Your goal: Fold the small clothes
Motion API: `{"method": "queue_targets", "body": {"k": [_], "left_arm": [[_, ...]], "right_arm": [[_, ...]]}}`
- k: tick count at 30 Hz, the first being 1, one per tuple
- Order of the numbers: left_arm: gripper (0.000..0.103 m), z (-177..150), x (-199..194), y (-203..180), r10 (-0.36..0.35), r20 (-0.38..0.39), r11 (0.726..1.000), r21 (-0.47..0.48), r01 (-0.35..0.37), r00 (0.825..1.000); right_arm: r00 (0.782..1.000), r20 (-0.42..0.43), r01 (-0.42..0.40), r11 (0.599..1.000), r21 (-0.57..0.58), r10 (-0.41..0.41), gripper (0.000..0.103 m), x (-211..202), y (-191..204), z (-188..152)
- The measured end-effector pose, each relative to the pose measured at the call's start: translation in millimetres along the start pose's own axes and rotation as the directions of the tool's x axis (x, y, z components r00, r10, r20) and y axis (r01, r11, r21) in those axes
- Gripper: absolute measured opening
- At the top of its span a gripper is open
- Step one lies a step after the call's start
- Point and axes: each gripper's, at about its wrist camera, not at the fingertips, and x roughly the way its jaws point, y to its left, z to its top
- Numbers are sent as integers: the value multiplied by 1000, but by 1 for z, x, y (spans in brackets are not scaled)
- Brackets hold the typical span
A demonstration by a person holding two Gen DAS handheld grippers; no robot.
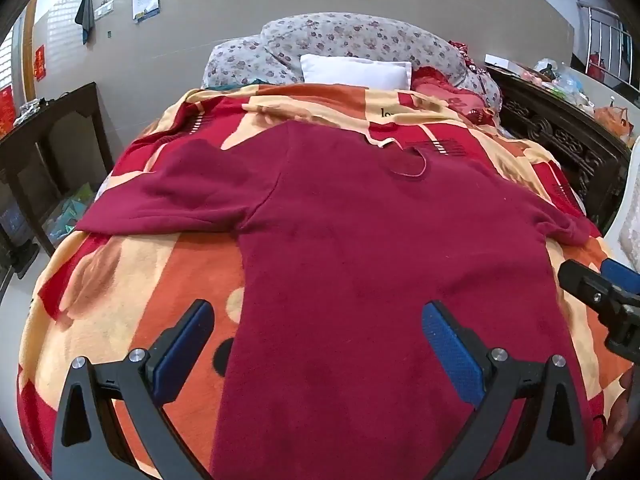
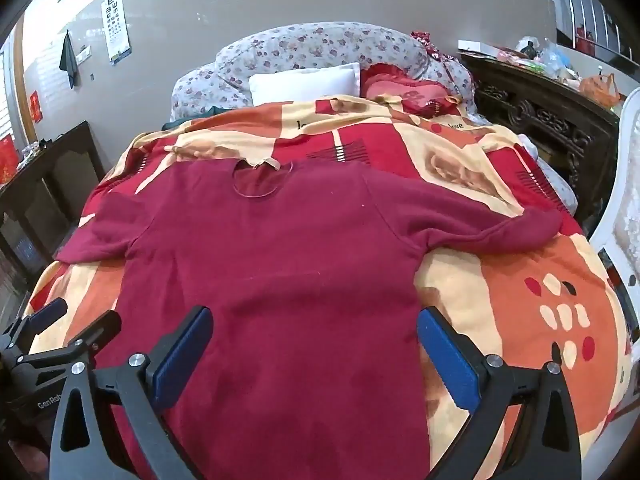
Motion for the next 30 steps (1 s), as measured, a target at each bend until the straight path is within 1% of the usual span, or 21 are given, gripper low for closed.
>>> {"method": "queue_targets", "body": {"k": [3,5,6,10,12,16,20,22,26,30], "left_arm": [[103,1,1,0,-14,1,1000,-2,14,1000],[103,2,1,0,4,16,1000,3,-4,1000],[103,3,1,0,12,22,1000,4,-12,1000],[103,2,4,-2,46,37,999,21,-47,998],[103,1,6,-3,45,31,999,30,-46,999],[103,1,9,-3,39,31,999,33,-40,999],[103,0,11,-5,40,34,998,45,-42,999],[103,-1,12,-5,39,32,998,42,-40,999],[103,-1,16,-1,22,12,1000,7,-22,1000],[103,-1,21,2,16,3,1000,-11,-16,1000]], "right_arm": [[1000,3,6,1000,-18,-6,103,5,-1,-1],[1000,14,-1,1000,-30,1,103,3,-1,-9],[1000,3,-1,1000,-25,1,103,3,1,-2],[1000,5,0,999,-36,0,103,9,10,-1],[1000,3,5,999,-49,-4,103,11,13,-2],[999,-4,43,996,-78,-43,103,15,19,-5],[999,-7,46,997,-65,-46,103,19,18,-7],[999,-2,49,997,-61,-50,103,21,17,-8],[998,-31,54,996,-65,-56,103,26,17,-9],[998,-53,41,997,-61,-45,103,29,19,-10]]}}
